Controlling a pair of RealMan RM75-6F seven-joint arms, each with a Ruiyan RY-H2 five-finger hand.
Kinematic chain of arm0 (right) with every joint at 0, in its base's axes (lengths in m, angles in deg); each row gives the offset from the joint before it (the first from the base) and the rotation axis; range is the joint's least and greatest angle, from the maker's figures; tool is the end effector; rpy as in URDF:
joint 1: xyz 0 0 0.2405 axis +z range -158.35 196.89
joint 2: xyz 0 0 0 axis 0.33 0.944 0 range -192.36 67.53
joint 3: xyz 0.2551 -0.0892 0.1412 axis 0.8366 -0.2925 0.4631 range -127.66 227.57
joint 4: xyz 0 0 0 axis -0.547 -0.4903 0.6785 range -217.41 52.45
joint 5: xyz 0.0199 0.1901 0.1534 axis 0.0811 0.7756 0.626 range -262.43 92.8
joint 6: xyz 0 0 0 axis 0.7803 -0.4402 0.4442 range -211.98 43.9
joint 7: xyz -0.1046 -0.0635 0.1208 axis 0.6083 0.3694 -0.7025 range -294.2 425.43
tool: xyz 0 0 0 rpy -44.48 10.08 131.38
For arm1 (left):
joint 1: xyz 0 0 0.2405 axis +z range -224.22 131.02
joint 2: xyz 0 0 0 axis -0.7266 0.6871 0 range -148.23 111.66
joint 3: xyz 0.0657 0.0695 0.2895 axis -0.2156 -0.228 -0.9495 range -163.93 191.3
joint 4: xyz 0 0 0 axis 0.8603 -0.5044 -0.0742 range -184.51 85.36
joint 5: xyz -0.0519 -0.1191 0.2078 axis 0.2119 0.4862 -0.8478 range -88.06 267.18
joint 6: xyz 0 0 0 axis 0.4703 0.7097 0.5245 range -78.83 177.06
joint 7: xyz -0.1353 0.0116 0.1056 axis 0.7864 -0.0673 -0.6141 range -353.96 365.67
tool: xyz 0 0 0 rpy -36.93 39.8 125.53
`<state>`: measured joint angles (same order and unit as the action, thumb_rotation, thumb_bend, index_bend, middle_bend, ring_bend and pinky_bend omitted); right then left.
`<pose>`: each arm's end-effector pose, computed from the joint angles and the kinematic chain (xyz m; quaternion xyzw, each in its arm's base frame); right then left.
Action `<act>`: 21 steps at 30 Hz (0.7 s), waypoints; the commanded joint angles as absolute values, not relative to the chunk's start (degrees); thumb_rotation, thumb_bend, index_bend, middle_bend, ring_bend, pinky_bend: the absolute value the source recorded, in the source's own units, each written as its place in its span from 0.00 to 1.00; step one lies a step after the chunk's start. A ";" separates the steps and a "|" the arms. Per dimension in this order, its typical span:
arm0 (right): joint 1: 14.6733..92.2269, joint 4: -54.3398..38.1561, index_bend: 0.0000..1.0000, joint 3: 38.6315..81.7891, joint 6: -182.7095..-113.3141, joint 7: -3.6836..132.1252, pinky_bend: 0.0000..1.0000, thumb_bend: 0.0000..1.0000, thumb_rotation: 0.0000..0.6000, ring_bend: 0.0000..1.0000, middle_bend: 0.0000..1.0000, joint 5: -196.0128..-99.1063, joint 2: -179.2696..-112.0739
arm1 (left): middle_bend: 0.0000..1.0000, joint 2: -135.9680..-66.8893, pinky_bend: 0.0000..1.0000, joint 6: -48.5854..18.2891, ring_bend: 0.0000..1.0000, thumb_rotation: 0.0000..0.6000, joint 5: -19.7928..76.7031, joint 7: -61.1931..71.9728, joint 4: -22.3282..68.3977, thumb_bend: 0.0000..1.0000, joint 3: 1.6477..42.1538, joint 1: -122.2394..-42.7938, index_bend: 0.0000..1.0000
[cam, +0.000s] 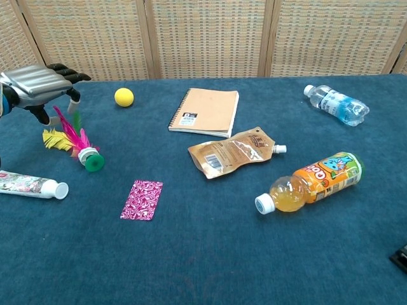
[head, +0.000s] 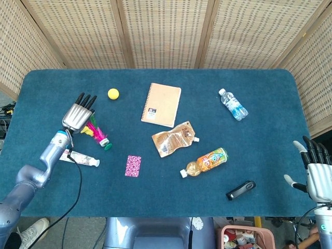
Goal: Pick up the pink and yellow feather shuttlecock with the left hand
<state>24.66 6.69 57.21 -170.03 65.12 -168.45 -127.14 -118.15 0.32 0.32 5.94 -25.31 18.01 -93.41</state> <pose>-0.3751 -0.2378 0.1695 0.5682 -0.3568 0.4052 0.6210 -0.3084 0.5331 -0.0013 -0.7961 -0.1363 -0.2060 0.5525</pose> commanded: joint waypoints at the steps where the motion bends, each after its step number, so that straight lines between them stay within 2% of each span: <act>1: 24.73 6.64 0.00 57.22 -169.84 64.98 0.00 0.00 1.00 0.00 0.00 -168.31 -127.15 | 0.00 -118.26 0.00 0.06 0.00 1.00 0.65 5.90 -25.29 0.40 17.90 -93.49 0.58; 7: 24.79 6.75 0.00 57.09 -169.52 64.33 0.00 0.00 1.00 0.00 0.00 -168.27 -126.92 | 0.00 -117.67 0.00 -1.09 0.00 1.00 1.16 5.25 -24.44 0.41 17.55 -93.31 0.71; 15: 24.71 7.04 0.00 56.99 -169.64 63.57 0.00 0.00 1.00 0.00 0.00 -168.47 -126.56 | 0.00 -115.16 0.00 -4.74 0.00 1.00 1.11 4.00 -21.84 0.42 17.20 -92.71 0.76; 21: 24.69 7.35 0.00 56.80 -169.64 63.09 0.00 0.00 1.00 0.00 0.00 -168.77 -126.35 | 0.00 -112.68 0.00 -19.85 0.00 1.00 -4.17 -5.87 -21.03 0.44 14.79 -91.19 0.77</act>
<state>24.69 7.33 56.82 -169.65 63.10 -168.76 -126.36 -114.15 -12.29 -1.29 0.06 -21.78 16.13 -92.22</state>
